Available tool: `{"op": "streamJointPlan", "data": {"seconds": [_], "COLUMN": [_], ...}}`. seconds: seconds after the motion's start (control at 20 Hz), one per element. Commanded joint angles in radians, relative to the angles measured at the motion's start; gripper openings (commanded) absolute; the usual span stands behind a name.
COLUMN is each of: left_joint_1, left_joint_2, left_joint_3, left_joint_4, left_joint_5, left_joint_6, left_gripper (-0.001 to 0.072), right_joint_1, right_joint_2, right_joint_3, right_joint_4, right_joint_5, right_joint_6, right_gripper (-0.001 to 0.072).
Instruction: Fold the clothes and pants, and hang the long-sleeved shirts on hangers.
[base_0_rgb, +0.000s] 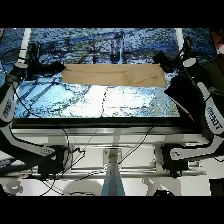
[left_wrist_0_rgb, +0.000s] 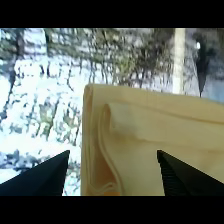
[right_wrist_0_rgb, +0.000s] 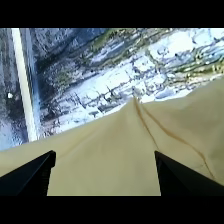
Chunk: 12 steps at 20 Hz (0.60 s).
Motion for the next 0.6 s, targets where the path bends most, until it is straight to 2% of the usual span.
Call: {"op": "streamJointPlan", "data": {"seconds": [0.0, 0.15, 0.2, 0.25, 0.3, 0.35, 0.4, 0.45, 0.5, 0.55], "left_joint_1": [0.009, -0.034, -0.050, -0.061, -0.069, -0.074, -0.075, -0.075, -0.075, -0.075], "left_joint_2": [-0.103, -0.154, -0.157, -0.153, -0.146, -0.132, -0.109, -0.081, -0.043, -0.001], "left_joint_3": [0.108, 0.129, 0.129, 0.130, 0.138, 0.155, 0.179, 0.204, 0.229, 0.245], "left_joint_4": [0.079, 0.062, 0.063, 0.063, 0.070, 0.095, 0.145, 0.204, 0.267, 0.308], "left_joint_5": [-0.239, -0.246, -0.247, -0.247, -0.250, -0.254, -0.269, -0.291, -0.323, -0.354], "left_joint_6": [-0.074, -0.068, -0.025, 0.015, 0.032, 0.032, 0.031, 0.031, 0.031, 0.027], "left_gripper": [0.0716, 0.0684, 0.0575, 0.0402, 0.0238, 0.0122, 0.0019, 0.0014, 0.0014, 0.0014], "right_joint_1": [0.001, 0.001, 0.001, 0.003, 0.010, 0.026, 0.048, 0.076, 0.111, 0.154], "right_joint_2": [-0.002, -0.002, 0.000, 0.002, 0.005, 0.004, 0.004, 0.003, 0.003, 0.003], "right_joint_3": [0.002, 0.002, 0.002, 0.002, 0.003, 0.015, 0.032, 0.054, 0.079, 0.106], "right_joint_4": [-0.010, -0.009, -0.005, -0.006, -0.005, -0.007, -0.007, -0.008, -0.015, -0.028], "right_joint_5": [0.071, 0.136, 0.152, 0.163, 0.168, 0.187, 0.197, 0.201, 0.199, 0.187], "right_joint_6": [-0.001, -0.005, -0.021, -0.039, -0.064, -0.084, -0.106, -0.123, -0.126, -0.125], "right_gripper": [0.0691, 0.0691, 0.0690, 0.0687, 0.0656, 0.0607, 0.0587, 0.0563, 0.0433, 0.0228]}}
